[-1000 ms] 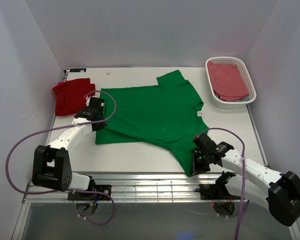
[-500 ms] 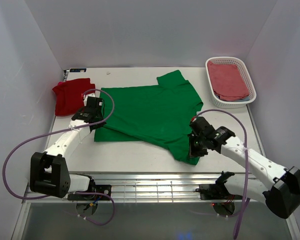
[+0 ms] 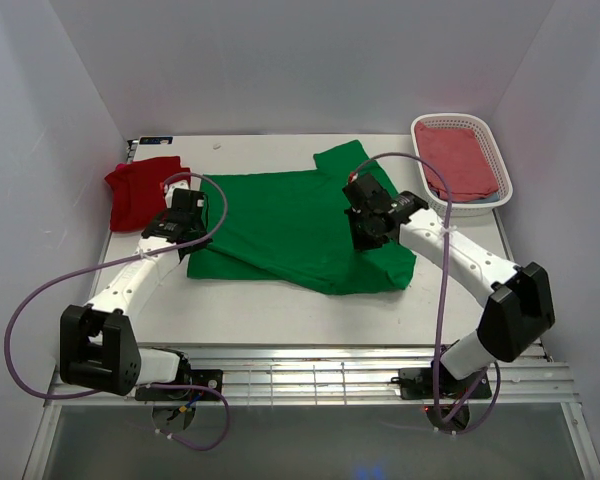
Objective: Fold and stack the t-shirts
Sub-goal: Fold the tshirt
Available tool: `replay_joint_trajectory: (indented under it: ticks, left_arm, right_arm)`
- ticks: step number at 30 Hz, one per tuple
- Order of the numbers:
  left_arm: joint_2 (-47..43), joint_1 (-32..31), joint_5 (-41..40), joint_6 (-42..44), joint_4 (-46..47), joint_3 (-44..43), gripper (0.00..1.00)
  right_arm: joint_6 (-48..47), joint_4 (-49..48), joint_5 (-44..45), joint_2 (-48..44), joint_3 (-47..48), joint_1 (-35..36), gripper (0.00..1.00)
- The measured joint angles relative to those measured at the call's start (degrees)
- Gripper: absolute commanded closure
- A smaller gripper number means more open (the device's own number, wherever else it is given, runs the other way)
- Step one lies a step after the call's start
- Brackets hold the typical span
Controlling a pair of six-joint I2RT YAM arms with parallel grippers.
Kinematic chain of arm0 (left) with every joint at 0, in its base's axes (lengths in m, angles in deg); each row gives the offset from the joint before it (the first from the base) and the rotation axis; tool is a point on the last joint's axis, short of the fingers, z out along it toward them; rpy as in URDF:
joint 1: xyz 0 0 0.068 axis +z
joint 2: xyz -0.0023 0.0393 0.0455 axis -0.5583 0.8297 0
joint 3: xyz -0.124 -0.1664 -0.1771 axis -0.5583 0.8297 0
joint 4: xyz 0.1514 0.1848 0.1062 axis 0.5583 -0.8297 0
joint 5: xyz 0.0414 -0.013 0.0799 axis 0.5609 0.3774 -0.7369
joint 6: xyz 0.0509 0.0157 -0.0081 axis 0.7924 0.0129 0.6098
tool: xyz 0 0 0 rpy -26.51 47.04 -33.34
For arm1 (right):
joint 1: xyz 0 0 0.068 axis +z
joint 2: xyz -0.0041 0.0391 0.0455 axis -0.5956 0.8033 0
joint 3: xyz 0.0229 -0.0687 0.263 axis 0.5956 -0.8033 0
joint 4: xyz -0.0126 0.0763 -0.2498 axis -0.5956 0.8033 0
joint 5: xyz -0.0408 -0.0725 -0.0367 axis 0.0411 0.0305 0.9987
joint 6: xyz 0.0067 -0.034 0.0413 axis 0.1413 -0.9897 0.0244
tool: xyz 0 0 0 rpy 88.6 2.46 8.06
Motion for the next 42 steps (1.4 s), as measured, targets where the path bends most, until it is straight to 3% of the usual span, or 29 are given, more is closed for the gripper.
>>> replay_joint_trajectory:
  ticks: [5,12,42]
  left_arm:
    - [1.22,0.0,-0.42,0.02,0.87,-1.86,0.99]
    - [4.96,0.0,-1.95,-0.07,2.01,-1.99,1.0]
    - [7.54,1.09,-6.47,0.85,7.02,-2.45,0.99]
  right_arm:
    - [-4.28,-0.13,3.3,8.26,10.29,-1.36,0.92]
    - [-8.59,0.37,7.48,17.81,16.7,-3.08,0.92]
    - [-15.39,3.39,12.68,26.6,34.03,-8.57,0.92]
